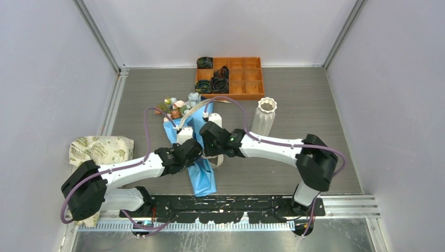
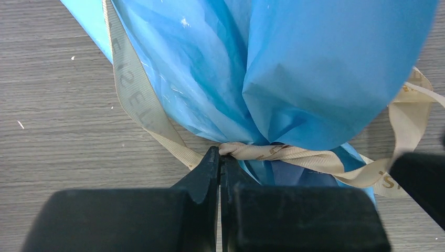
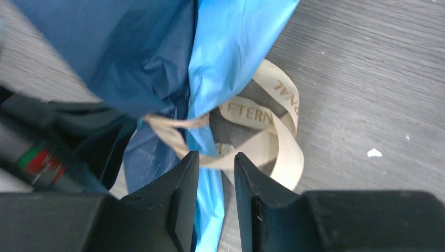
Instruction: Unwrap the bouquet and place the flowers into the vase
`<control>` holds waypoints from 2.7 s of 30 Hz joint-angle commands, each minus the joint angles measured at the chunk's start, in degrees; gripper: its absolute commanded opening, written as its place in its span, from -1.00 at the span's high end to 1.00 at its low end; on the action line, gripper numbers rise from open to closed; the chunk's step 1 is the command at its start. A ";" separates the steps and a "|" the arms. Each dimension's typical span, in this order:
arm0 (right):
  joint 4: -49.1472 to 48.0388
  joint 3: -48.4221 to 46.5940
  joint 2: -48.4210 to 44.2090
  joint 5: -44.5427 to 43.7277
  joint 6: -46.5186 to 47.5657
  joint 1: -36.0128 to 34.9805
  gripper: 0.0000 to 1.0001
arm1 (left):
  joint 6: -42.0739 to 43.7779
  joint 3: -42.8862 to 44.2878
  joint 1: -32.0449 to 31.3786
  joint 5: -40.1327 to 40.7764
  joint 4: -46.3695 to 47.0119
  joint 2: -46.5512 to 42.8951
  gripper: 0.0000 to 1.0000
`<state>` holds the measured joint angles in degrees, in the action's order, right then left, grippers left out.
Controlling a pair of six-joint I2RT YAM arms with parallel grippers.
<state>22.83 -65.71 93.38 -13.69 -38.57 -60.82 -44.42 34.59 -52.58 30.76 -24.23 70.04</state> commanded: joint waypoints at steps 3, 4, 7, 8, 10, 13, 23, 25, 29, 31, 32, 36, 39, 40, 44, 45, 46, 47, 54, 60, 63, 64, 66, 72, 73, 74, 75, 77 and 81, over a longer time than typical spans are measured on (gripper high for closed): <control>-3.67 -6.27 8.23 6.87 2.79 1.68 0.20 | -0.63 -0.70 0.63 0.53 2.12 -2.12 1.00; -3.73 -6.85 8.96 7.69 2.79 1.68 0.18 | -0.44 -0.70 0.85 0.53 2.13 -2.30 1.00; -4.52 -7.63 10.84 8.69 2.62 1.67 0.15 | 0.17 -0.41 1.39 0.44 1.97 -2.65 1.00; -4.78 -7.67 11.19 8.65 2.59 1.67 0.14 | 0.35 -0.20 1.52 0.32 1.91 -2.77 1.00; -5.36 -8.05 11.67 8.57 2.66 1.67 0.12 | 0.63 -0.10 1.87 -0.09 2.07 -2.99 1.00; -5.78 -8.42 11.34 9.96 2.58 1.69 0.10 | 0.82 -0.20 2.27 -0.58 2.46 -3.03 1.00; -8.03 -5.70 6.44 15.07 0.97 1.72 0.06 | 0.60 -1.50 3.24 -2.04 4.87 -0.75 1.00; -9.12 -4.96 5.59 16.21 0.19 1.69 0.05 | 0.85 -1.17 3.35 -2.02 4.85 -0.37 1.00; -9.53 -3.87 3.50 16.20 0.27 1.67 0.02 | 1.18 -1.00 3.66 -2.02 4.81 0.00 1.00; -8.87 -4.29 3.84 15.75 0.86 1.67 0.01 | 1.14 -1.10 3.73 -2.19 5.12 -0.01 1.00; -8.41 -4.55 4.35 15.61 1.08 1.67 0.01 | 1.18 -1.08 3.88 -2.31 5.32 0.12 1.00; -8.55 -5.14 7.25 15.64 1.45 1.69 0.02 | 1.42 -0.30 3.97 -2.55 4.67 0.07 1.00; -8.77 -6.18 9.74 15.43 2.01 1.75 0.03 | 1.69 0.24 4.02 -2.34 3.86 -0.84 1.00; -8.94 -6.45 10.35 15.32 2.13 1.80 0.04 | 1.77 0.30 3.98 -2.26 3.65 -1.35 1.00; -9.62 -7.76 12.73 14.68 2.69 2.15 0.05 | 2.06 0.36 4.10 -2.05 2.99 -3.16 1.00; -9.73 -8.17 13.09 14.64 2.71 2.21 0.05 | 2.06 0.20 4.14 -2.03 2.94 -3.60 1.00; -9.87 -8.53 13.40 14.66 2.71 2.29 0.06 | 1.98 0.03 4.23 -2.09 2.88 -3.92 1.00; -10.15 -8.75 13.69 14.59 2.80 2.36 0.08 | 1.93 -0.18 4.38 -2.15 2.94 -4.16 1.00; -10.81 -9.74 13.38 11.46 3.05 2.93 0.56 | 1.75 -1.58 5.63 -3.15 4.24 -4.29 1.00; -9.82 -6.78 7.77 6.02 3.15 3.78 0.89 | 2.88 -0.79 9.11 -3.51 4.26 -3.86 1.00; -8.93 -5.03 5.32 3.57 2.98 4.81 0.94 | 3.42 0.85 11.36 -3.94 2.90 -4.73 1.00; -8.55 -4.52 4.71 3.12 2.97 5.28 0.95 | 3.57 1.43 12.12 -3.91 2.34 -5.07 1.00; -7.76 -3.59 3.74 2.56 2.89 6.32 0.98 | 3.89 2.59 13.63 -3.79 1.00 -5.57 1.00; -7.36 -0.22 1.30 2.56 2.21 9.22 0.98 | 4.95 3.71 18.27 -3.59 -2.24 -7.54 1.00; -7.14 0.18 1.16 2.55 2.18 9.45 0.98 | 4.92 3.54 19.15 -3.80 -2.61 -8.01 1.00; -7.10 0.67 0.93 2.54 2.10 9.72 0.98 | 4.96 3.29 19.97 -3.98 -2.98 -8.50 1.00; -7.10 1.20 0.76 2.52 1.97 9.87 0.98 | 4.96 3.14 20.83 -4.14 -3.27 -9.00 1.00; -7.27 2.13 0.42 2.60 1.83 10.23 0.98 | 5.08 2.79 22.13 -4.23 -4.15 -10.06 1.00; -7.34 2.08 0.97 4.08 1.95 10.78 0.82 | 5.67 1.95 23.10 -5.79 -3.62 -10.86 1.00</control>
<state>7.44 -65.01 97.51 -3.55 -37.76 -53.76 -41.87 38.13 -33.43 14.68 -19.84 60.86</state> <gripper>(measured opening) 0.073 0.009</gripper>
